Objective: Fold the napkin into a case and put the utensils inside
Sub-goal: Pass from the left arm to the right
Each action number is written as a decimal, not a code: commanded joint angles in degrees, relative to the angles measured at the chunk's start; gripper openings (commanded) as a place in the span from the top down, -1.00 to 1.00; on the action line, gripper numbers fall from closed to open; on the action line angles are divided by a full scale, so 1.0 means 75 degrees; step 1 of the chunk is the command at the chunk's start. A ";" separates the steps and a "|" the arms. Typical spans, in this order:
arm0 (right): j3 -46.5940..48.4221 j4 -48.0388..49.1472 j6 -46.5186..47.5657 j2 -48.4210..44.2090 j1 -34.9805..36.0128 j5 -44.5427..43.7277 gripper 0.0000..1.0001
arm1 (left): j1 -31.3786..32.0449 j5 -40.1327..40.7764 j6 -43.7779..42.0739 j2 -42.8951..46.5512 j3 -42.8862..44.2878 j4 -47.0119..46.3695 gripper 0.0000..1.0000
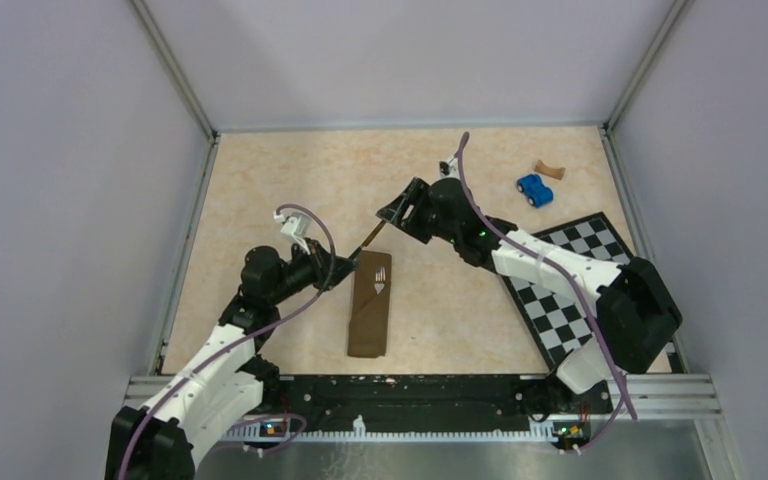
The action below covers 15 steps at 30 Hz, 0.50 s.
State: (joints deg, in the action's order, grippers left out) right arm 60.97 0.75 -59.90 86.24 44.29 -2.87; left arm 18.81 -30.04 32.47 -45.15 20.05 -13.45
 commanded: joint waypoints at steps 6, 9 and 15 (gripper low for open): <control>0.0630 -0.0037 -0.1140 0.0558 0.0179 -0.0243 0.01 | 0.0011 0.0287 0.0041 0.0186 -0.0095 -0.0565 1.00; 0.0661 0.0071 -0.1222 0.0673 0.0188 -0.0182 0.08 | 0.0012 0.0259 0.0053 0.0159 -0.0128 -0.0607 1.00; 0.0792 0.0100 -0.1384 0.0961 0.0285 -0.0063 0.20 | 0.0010 0.0278 0.0112 0.0160 -0.0178 -0.0695 1.00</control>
State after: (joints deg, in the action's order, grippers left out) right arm 63.53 0.40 -68.66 92.42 45.04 -3.60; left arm 18.81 -28.47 32.97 -44.73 19.11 -14.35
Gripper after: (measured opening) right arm 0.408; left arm 0.169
